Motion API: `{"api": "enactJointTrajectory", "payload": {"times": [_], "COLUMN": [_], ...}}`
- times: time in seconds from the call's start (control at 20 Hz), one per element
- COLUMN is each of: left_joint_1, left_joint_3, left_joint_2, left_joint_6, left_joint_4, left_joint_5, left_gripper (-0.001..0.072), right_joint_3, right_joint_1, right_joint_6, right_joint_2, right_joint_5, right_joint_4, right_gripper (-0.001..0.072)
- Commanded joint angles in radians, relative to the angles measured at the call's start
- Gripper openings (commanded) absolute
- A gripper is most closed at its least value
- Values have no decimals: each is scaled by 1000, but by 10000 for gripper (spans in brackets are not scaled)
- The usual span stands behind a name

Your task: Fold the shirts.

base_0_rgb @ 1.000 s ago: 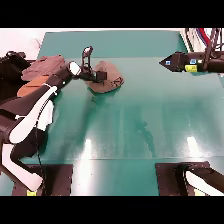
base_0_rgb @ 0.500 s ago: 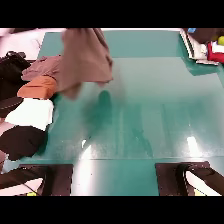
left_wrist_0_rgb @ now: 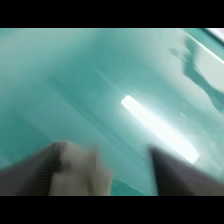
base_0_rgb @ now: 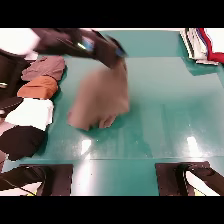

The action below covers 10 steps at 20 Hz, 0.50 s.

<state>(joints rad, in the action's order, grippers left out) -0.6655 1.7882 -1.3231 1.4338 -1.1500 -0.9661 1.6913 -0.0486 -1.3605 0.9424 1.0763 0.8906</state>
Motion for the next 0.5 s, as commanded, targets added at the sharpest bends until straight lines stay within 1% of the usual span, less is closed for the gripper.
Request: {"api": "enactJointTrajectory", "payload": {"times": [0.0, 0.05, 0.1, 0.2, 0.3, 0.35, 0.45], "left_joint_1": [-71, -26, 35, 211, 375, 449, 541], "left_joint_3": [-18, -13, -5, -11, -62, -111, -213], "left_joint_2": [-65, -64, -64, -71, -97, -120, -190], "left_joint_6": [-26, -19, -16, 3, 9, 8, 3], "left_joint_4": [-1, -8, -7, -7, 19, 42, 76], "left_joint_5": [135, 145, 115, 6, -92, -119, -145], "left_gripper": [671, 671, 671, 671, 671, 670, 671], "right_joint_3": [5, 5, 5, 5, 5, 5, 5], "right_joint_1": [0, 0, 0, 0, 0, 0, 0], "right_joint_6": [-14, -18, -19, -19, -19, -21, -39], "right_joint_2": [-1, -1, -1, -1, 0, 6, 30], "right_joint_5": [3, 9, 18, 51, 82, 91, 127], "right_joint_4": [0, 0, 0, 0, 0, -4, -6], "right_gripper": [187, 267, 268, 268, 268, 268, 268]}}
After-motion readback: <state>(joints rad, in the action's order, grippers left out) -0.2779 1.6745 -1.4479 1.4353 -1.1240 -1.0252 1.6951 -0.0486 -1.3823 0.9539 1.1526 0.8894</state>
